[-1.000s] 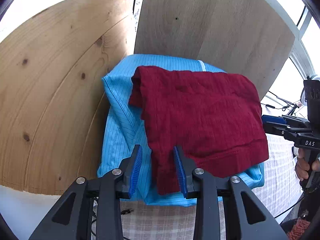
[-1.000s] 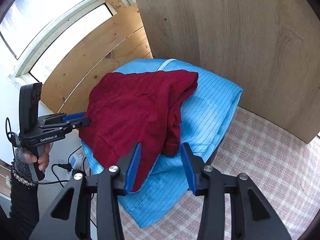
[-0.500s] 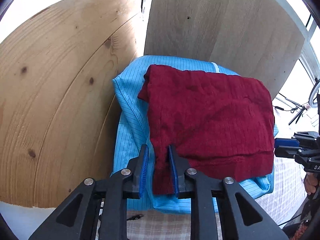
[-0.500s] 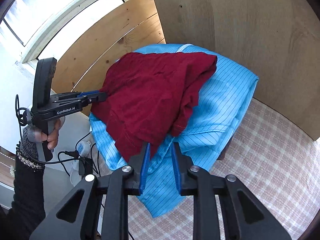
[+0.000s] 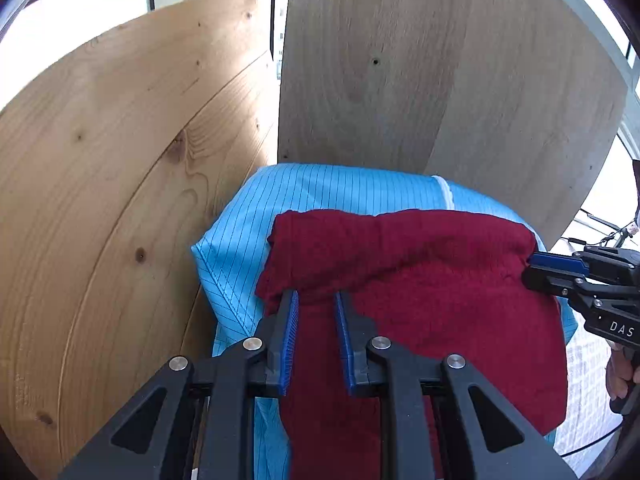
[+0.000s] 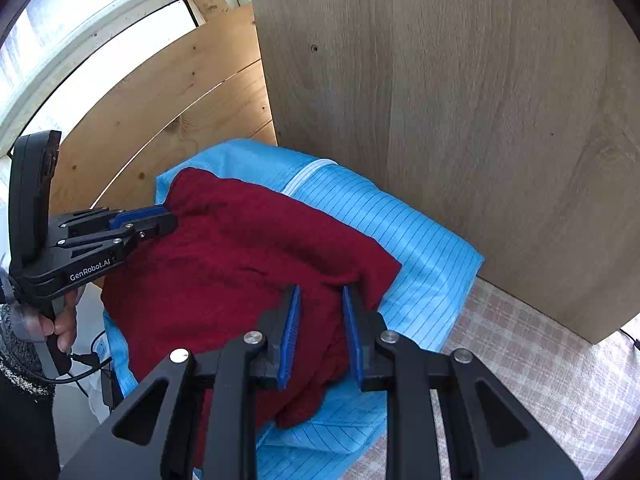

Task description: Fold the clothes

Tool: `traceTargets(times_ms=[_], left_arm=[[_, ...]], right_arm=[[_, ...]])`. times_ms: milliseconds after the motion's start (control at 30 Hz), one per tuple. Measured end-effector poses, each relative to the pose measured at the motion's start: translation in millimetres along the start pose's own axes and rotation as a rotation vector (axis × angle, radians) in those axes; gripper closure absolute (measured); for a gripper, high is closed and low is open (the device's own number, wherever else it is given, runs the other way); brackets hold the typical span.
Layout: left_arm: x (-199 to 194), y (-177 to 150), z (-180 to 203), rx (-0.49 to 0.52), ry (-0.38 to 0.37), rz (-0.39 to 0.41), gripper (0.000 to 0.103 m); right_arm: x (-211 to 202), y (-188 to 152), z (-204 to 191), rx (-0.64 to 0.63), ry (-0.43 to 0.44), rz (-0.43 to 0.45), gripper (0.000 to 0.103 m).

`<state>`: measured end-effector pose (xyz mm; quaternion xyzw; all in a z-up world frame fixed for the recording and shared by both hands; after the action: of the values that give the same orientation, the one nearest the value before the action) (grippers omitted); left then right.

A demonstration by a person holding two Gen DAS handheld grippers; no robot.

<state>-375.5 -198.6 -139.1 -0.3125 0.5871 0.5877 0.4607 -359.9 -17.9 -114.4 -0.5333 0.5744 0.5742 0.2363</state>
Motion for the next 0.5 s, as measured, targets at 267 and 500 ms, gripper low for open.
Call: traceTargets(times_ms=[267,500], left_arm=[[-78,-40,44,0.075,-0.001,0.162,0.052],[-130,-102,124,0.102,-0.053,0.303,0.021]], right_arm=[[-83,-43,22,0.005,-0.128,0.124,0.057],[-149,-141,53,0.126,-0.286,0.213,0.039]])
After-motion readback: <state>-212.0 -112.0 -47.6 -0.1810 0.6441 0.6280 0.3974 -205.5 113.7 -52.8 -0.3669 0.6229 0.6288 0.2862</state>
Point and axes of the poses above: each gripper's, at about its wrist camera, not at the fingertips, and x roughly the way its jaws point, z to its right, y to its top, the point moved 5 cm from there along x, roughly the way its jaws point, and after that the axes turned 8 degrees about -z, right-handed, at the moved point
